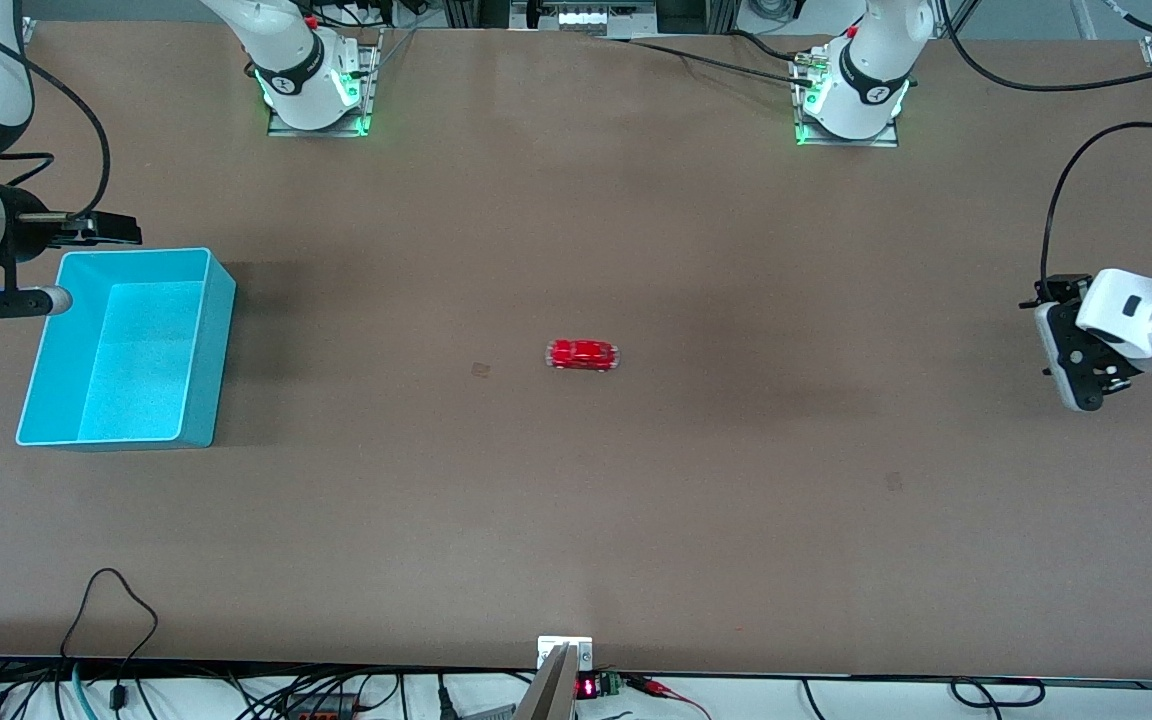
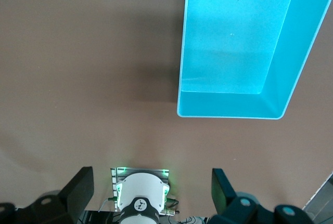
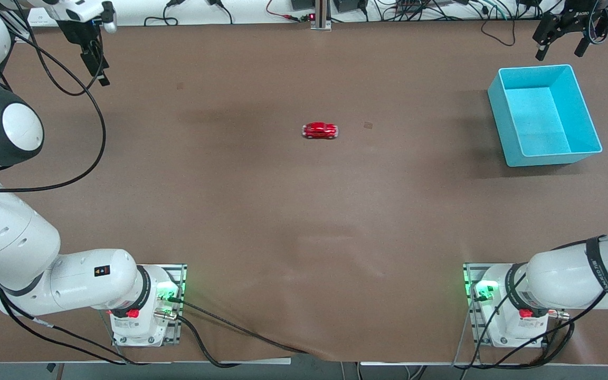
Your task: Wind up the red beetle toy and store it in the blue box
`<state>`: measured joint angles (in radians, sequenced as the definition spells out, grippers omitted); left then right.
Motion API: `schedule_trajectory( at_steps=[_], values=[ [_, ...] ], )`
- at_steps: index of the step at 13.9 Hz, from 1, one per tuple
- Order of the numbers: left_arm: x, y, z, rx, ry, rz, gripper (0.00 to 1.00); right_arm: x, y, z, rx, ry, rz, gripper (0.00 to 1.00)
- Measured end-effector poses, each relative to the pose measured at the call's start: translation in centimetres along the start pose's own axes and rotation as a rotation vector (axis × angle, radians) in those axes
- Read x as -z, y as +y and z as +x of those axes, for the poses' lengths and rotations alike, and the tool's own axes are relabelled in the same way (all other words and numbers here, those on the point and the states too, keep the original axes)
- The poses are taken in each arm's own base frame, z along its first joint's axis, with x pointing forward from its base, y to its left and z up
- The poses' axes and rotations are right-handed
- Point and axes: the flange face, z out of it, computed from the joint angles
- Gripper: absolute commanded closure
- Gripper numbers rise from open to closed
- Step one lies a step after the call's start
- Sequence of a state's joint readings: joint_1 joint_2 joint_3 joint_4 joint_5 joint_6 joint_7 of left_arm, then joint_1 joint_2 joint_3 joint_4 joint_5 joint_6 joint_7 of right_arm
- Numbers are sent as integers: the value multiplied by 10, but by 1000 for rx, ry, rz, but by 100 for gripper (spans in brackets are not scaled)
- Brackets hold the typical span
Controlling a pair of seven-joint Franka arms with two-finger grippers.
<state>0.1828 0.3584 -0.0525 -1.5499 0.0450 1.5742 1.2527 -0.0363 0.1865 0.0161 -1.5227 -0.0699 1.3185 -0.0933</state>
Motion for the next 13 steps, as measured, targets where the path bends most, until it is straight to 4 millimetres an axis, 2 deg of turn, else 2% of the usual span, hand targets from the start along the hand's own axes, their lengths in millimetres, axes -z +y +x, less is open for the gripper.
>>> schedule_trajectory(
  at_steps=[2, 7, 11, 13],
  values=[
    [21, 15, 8, 118, -14, -15, 0, 0, 1, 0, -1, 0, 0, 0],
    [67, 64, 51, 428, -47, 0, 0, 0, 1, 0, -2, -1, 1, 0],
    [109, 101, 60, 705, -24, 47, 0, -1, 1, 0, 5, -2, 3, 0],
    [126, 112, 64, 817, 46, 117, 0, -1, -3, 1, 18, -1, 20, 0]
  ],
)
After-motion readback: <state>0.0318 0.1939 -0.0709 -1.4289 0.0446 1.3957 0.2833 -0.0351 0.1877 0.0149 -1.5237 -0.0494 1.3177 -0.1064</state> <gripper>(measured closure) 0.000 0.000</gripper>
